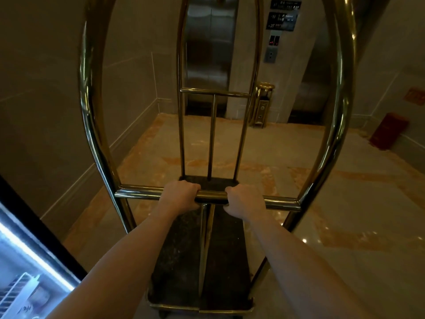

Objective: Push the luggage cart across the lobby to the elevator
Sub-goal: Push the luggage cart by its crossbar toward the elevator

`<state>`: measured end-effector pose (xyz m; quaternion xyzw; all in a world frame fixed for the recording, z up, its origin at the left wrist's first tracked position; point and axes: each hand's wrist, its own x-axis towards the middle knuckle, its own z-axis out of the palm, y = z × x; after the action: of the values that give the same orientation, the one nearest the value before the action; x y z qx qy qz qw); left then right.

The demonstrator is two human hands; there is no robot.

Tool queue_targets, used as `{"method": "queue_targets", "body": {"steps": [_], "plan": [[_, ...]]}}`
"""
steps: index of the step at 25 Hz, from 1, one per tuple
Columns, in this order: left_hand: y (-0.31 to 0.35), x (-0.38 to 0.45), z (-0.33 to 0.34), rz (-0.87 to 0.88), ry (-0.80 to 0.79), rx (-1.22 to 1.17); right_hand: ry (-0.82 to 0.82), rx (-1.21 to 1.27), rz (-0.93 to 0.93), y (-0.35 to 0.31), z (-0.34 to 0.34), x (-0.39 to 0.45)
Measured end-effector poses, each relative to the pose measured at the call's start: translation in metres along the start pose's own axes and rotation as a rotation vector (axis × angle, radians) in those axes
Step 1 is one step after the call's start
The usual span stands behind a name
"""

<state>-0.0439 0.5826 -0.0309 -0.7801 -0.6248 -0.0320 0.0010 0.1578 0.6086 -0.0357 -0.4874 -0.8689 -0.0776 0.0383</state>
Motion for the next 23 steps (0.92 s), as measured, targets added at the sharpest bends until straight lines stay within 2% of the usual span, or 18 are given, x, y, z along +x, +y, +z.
{"method": "queue_targets", "body": {"steps": [12,23], "plan": [[-0.043,0.130,0.006,0.014,0.004,0.000,-0.028,0.002,0.011,0.057,0.020,0.120],[-0.075,0.262,0.015,-0.105,0.023,-0.032,0.018,-0.030,0.007,0.119,0.040,0.237]]}}
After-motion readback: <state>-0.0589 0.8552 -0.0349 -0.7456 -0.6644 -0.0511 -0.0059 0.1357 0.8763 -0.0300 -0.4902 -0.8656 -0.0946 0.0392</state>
